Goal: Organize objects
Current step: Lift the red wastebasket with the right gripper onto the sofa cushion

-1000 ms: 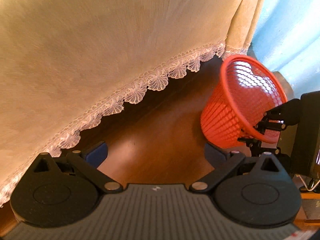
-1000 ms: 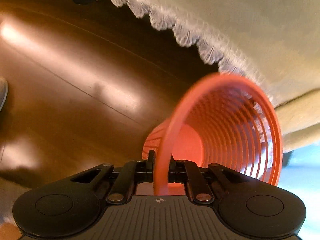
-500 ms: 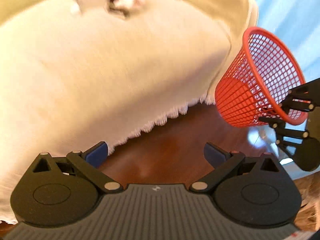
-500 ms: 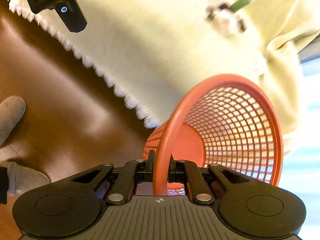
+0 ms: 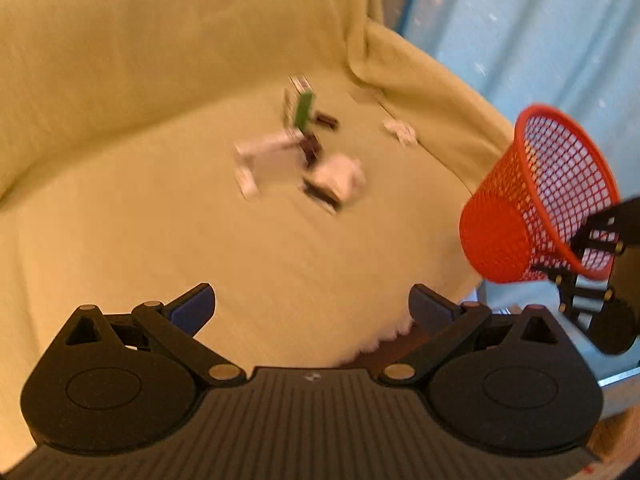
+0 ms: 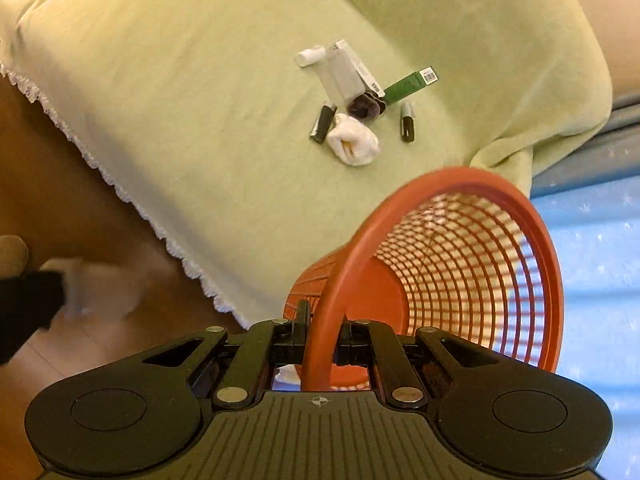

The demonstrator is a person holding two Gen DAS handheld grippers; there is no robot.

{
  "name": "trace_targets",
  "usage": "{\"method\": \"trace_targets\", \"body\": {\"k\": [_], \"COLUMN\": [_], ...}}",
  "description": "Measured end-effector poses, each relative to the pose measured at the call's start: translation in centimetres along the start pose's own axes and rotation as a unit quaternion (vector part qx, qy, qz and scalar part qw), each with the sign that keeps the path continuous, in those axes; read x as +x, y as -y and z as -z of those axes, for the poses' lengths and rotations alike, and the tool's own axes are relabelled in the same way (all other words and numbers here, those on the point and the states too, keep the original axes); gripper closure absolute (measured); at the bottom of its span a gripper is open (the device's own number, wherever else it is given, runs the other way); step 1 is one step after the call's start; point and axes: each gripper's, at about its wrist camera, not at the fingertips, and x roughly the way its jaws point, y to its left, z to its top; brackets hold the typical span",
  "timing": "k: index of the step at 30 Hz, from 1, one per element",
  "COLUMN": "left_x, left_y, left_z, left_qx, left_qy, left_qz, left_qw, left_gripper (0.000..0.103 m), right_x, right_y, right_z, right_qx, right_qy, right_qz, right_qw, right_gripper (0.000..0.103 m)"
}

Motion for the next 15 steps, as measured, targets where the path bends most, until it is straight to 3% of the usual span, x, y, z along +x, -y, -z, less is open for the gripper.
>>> {"method": "trace_targets", "body": {"k": [8,15], "left_x": [1.8,5.0], "left_y": [-2.1,-2.8], "left_z": [-6.7,-10.5], "left_qx": [-0.017,-0.038], "left_qy": [-0.008,-0.024], "left_qz": [-0.033,-0.023], "left_qw": [0.9993,0.9987], "left_gripper": [0.002,0.002], "right_x": [5.8,11.2], "right_y": [4.6,8.0], "right_z": [-1.3,-1.6], "right_qx": [0.003,-0.022], "right_qy": [-0.022,-0.095], "right_qz": [-0.048,-0.053], "right_qw": [0.999,0.994], "right_gripper": [0.097,0.097]}}
